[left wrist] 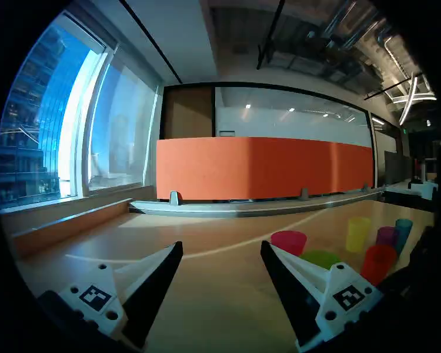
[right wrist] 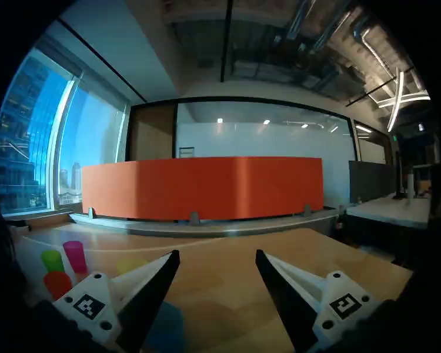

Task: Pour water

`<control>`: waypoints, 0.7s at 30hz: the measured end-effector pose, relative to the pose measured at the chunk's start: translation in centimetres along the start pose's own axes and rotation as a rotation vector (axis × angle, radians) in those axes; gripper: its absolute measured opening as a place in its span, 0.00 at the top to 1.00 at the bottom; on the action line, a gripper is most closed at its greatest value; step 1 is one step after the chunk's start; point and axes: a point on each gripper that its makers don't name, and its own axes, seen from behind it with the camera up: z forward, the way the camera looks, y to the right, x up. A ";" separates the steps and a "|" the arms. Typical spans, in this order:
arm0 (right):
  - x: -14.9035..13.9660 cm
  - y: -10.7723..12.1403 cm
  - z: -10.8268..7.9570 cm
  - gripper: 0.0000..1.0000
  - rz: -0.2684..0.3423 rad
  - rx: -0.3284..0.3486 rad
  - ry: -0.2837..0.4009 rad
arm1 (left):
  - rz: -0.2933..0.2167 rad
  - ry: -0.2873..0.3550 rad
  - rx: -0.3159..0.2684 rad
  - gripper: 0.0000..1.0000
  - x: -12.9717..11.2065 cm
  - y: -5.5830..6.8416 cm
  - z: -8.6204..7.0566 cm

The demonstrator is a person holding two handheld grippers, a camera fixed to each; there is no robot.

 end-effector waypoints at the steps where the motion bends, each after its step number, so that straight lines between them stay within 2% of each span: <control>1: -0.1 -0.1 0.0 0.00 0.002 0.004 0.001 | 0.000 0.000 0.000 0.02 0.0 0.0 0.0; 21: -1.7 -0.6 0.1 0.00 0.019 0.014 -0.001 | -0.001 0.000 0.000 0.02 0.0 0.1 0.0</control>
